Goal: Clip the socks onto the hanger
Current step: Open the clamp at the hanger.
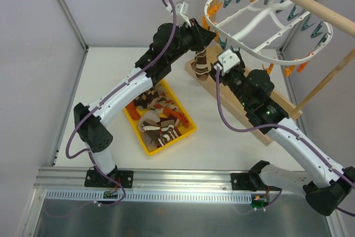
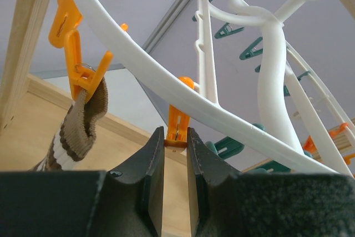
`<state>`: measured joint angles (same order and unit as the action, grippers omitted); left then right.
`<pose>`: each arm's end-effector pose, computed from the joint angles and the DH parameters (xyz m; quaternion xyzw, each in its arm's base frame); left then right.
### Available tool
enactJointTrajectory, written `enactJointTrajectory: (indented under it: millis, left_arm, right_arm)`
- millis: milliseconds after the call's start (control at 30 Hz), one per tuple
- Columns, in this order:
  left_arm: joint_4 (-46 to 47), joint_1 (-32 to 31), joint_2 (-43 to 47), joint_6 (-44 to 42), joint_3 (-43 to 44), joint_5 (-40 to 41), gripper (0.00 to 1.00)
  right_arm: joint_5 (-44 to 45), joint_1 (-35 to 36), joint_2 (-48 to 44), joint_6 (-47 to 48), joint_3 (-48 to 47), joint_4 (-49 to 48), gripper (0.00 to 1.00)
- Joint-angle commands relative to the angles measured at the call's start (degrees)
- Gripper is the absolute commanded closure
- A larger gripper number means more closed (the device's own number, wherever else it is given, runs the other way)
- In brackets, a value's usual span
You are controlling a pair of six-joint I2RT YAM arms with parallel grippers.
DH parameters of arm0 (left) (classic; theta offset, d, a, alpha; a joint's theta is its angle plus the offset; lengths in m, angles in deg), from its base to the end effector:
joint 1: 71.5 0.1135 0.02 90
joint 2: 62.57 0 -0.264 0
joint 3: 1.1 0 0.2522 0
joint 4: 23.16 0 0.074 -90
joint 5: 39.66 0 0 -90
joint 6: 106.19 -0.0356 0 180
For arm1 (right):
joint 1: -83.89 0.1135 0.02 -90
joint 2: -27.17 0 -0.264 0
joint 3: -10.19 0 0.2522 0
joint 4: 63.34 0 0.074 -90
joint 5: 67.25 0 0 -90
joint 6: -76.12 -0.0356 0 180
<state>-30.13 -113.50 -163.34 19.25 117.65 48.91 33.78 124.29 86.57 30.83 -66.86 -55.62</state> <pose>0.3091 -0.2795 0.4716 0.0460 0.6344 -0.4889 0.5971 0.1820 0.1460 0.4360 -0.3788 0.5214 -0.0904 0.7592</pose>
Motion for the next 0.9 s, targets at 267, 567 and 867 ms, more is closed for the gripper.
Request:
enactJointTrajectory:
  millis: [267, 567, 867]
  left_arm:
    - [0.1, -3.1, 3.7, 0.3, 2.9, 6.3, 1.0]
    - [0.1, -3.6, 4.5, 0.1, 2.4, 8.9, 1.0]
    - [0.3, -3.7, 4.4, -1.2, 2.5, 11.2, 1.0]
  right_arm:
    - [-9.9, -3.1, -1.4, 4.3, 5.7, -18.1, 0.44]
    - [-6.7, -3.1, 1.4, 9.3, 8.8, -29.6, 0.44]
    - [-9.1, -3.0, 2.9, 12.3, 9.2, -30.2, 0.46]
